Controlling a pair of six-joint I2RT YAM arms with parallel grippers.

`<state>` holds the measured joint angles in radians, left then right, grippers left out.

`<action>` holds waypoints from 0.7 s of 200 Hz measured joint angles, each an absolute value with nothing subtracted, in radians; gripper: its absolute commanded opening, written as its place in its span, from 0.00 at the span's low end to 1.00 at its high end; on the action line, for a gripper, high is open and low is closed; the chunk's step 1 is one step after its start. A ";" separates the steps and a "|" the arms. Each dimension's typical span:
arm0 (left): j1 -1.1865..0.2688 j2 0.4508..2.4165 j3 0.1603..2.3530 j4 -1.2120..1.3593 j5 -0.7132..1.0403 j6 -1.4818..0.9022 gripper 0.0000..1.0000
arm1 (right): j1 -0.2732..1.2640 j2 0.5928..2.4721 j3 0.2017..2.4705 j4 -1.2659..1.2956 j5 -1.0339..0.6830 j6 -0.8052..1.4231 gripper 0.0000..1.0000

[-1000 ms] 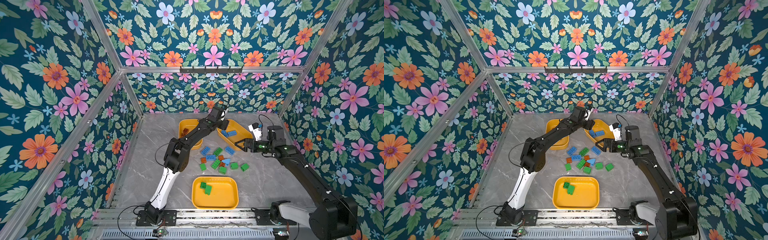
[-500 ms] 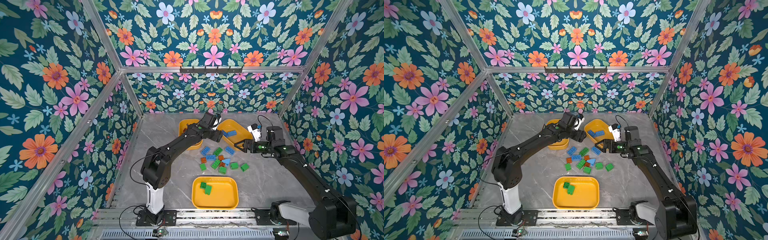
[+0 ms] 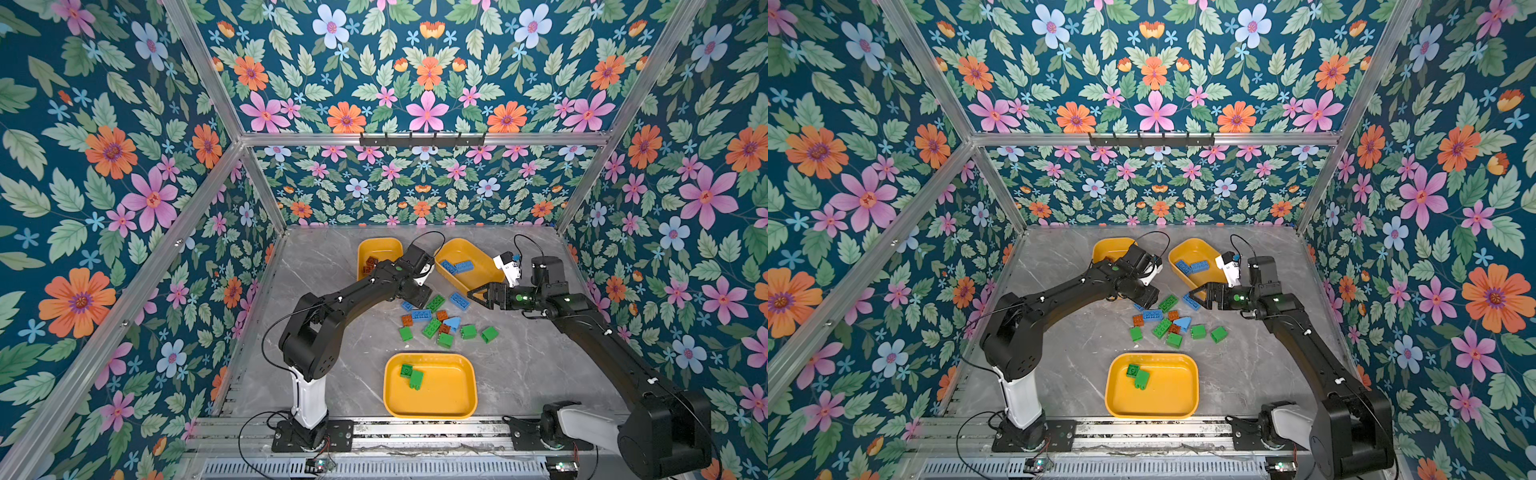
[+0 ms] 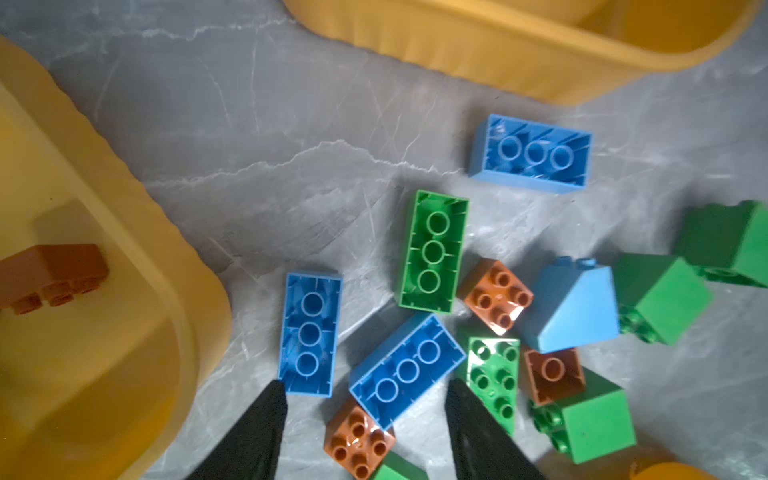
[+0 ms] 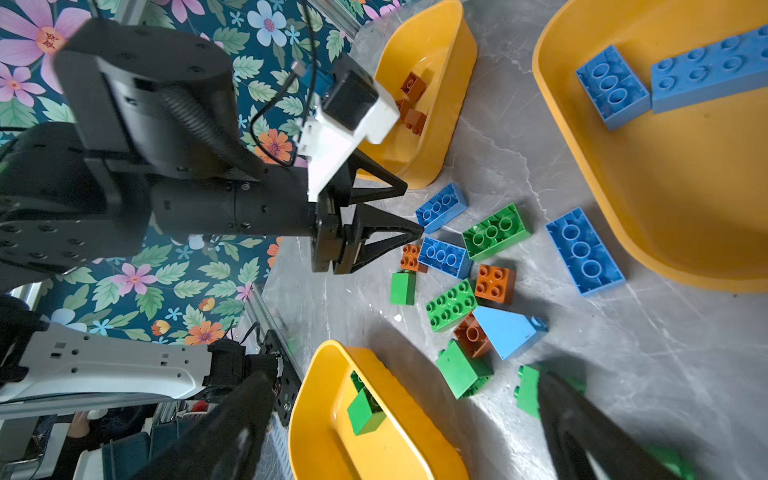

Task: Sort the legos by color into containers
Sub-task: 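Return the left gripper to the pile and grasp another blue brick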

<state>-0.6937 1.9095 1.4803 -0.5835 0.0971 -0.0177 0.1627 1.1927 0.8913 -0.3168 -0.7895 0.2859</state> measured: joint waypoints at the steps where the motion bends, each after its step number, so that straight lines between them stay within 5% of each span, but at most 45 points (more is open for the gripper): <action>1: -0.694 1.911 1.481 -0.584 0.096 -0.017 0.63 | 0.163 1.192 0.891 -0.317 -0.789 0.286 0.99; 140: -0.683 2.144 1.626 -0.640 -0.033 0.067 0.52 | 0.163 1.185 0.868 -0.317 -0.789 0.287 0.99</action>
